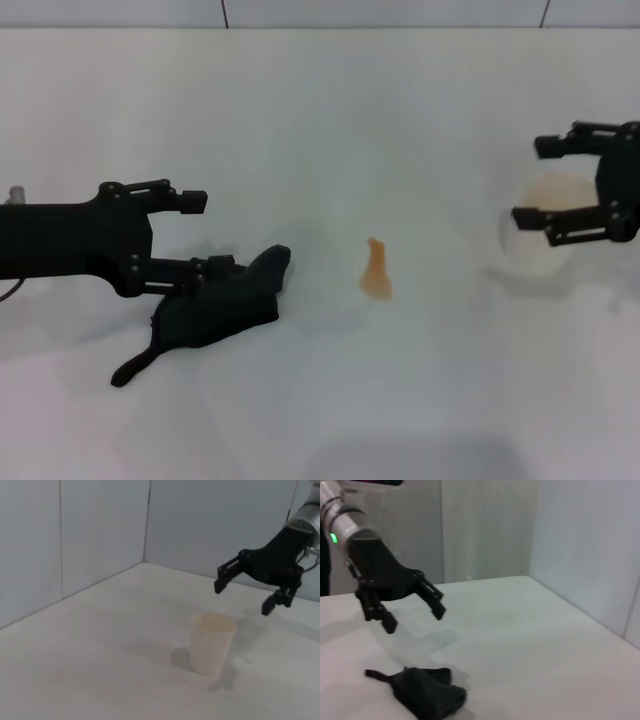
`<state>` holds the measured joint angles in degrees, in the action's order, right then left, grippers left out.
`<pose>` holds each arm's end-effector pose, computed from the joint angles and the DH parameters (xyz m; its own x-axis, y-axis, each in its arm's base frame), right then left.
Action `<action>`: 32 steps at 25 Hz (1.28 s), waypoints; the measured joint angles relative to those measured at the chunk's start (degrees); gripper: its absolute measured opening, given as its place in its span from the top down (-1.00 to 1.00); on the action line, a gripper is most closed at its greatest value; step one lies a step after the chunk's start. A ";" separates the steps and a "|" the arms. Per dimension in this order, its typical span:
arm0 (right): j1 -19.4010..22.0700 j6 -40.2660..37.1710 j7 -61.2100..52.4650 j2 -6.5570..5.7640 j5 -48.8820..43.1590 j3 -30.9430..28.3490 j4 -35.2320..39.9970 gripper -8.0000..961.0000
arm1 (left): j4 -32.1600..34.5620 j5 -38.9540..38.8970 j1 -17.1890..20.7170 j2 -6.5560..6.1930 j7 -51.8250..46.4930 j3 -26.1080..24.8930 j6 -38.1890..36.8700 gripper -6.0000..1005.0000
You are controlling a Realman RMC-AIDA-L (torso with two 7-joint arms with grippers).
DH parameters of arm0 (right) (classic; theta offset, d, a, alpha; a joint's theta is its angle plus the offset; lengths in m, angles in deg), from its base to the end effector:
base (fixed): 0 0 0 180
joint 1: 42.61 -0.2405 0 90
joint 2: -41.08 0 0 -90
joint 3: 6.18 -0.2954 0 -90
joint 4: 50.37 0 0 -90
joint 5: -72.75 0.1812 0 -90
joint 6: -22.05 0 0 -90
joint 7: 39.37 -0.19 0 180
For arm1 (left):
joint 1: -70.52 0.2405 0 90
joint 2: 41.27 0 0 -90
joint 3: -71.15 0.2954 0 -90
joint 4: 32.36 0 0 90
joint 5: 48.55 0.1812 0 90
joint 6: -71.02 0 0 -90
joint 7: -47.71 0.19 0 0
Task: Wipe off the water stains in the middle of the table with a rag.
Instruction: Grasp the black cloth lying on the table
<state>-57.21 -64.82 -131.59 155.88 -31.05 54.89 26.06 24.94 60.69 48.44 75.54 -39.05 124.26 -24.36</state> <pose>0.2455 0.3149 0.0100 0.9403 -0.1132 -0.3209 -0.2330 -0.9016 -0.3646 -0.2555 0.3090 -0.0281 0.8868 0.2496 0.3888 0.3263 -0.9341 -0.1446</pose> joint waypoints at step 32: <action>0.28 -1.60 -6.34 0.23 -3.91 0.38 2.96 -0.81 | 0.05 9.79 -3.31 -1.12 -10.13 -0.47 1.20 -0.75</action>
<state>-56.93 -66.42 -137.93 156.12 -34.96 55.27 29.02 24.99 70.48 45.14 74.43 -49.19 123.79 -23.16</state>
